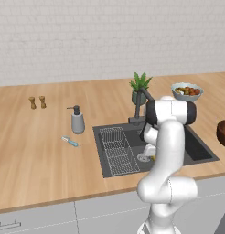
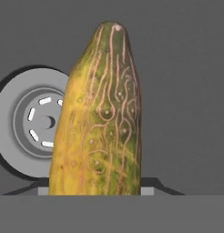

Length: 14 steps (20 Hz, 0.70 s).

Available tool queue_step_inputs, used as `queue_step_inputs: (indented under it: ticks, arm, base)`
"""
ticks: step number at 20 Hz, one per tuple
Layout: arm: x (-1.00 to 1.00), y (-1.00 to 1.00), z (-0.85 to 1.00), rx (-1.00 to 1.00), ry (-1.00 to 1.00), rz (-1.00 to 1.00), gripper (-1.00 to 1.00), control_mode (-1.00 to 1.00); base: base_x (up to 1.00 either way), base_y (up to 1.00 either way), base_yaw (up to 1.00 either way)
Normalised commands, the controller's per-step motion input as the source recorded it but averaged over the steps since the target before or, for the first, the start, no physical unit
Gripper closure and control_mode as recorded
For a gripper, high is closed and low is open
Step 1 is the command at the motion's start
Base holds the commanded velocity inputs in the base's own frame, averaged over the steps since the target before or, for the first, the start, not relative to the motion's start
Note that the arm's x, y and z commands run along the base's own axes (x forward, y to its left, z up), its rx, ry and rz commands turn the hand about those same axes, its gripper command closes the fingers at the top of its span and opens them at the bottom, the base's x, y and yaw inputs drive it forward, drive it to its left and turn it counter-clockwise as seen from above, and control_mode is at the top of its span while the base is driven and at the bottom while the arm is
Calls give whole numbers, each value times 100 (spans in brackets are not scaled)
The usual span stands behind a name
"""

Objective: Pick the cucumber from the sink and place it in the bowl. Then pick the bowl and place it in the microwave. Then close the microwave door and press the start button.

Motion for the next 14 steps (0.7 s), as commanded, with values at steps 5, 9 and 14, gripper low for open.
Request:
queue_step_inputs:
  ticks: [5, 9, 14]
  arm:
    - [-43, -4, 35, 0, -15, -1, 100, -100]
    - [-57, -32, 89, 0, -32, 0, 100, -100]
    - [-71, -46, 100, 0, -29, 0, 100, -100]
  base:
    - [0, 0, 0]
    - [0, 0, 0]
    - [0, 0, 0]
